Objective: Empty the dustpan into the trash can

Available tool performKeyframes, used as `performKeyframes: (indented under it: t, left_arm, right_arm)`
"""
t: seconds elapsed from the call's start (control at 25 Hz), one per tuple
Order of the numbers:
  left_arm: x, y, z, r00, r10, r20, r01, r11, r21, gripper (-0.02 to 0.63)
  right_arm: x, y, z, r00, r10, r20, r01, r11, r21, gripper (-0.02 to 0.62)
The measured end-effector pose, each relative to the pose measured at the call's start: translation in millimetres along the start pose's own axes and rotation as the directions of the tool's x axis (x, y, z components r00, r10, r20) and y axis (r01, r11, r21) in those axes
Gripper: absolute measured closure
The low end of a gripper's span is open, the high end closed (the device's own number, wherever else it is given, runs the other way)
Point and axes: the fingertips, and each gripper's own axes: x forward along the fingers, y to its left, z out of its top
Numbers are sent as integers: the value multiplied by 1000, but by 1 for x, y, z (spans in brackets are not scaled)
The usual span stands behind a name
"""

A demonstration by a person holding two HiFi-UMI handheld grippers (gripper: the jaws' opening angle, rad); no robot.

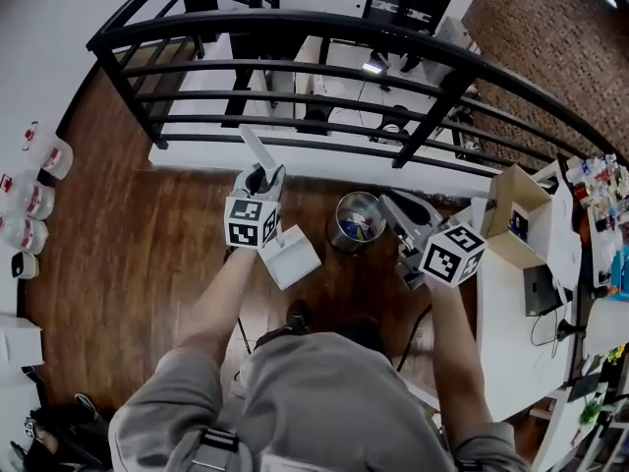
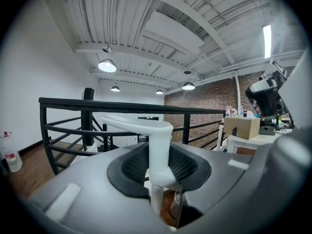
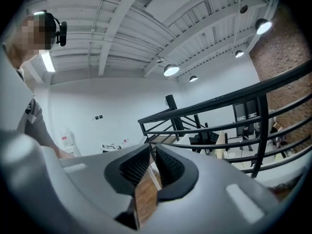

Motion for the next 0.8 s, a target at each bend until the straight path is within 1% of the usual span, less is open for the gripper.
performKeyframes:
  t: [0.16, 0.28, 0.4, 0.48, 0.64, 0.8]
  left_arm:
    - [11, 7, -48, 998, 23, -59, -25, 999, -37, 500]
    - [17, 7, -72, 996, 27, -87, -31, 999, -40, 500]
    - [28, 11, -77, 996, 42, -80, -45, 998, -41, 500]
    - [39, 14, -77, 994, 53, -92, -57, 998, -40, 500]
    - [50, 25, -83, 989, 70, -133, -76, 996, -46, 502]
    - [61, 45, -90, 978, 75, -196, -83, 996, -33, 525]
  right_arm:
    - [6, -5, -13, 1000, -20, -23, 20, 1000, 16, 566]
    - [5, -10, -19, 999, -27, -43, 28, 999, 21, 569]
    - [4, -18, -24, 997, -38, -59, 39, 999, 18, 571]
    - [2, -24, -27, 997, -43, -65, 45, 999, 17, 571]
    - [0, -25, -31, 997, -44, -63, 46, 998, 34, 571]
    - [3, -25, -36, 997, -44, -65, 47, 998, 48, 572]
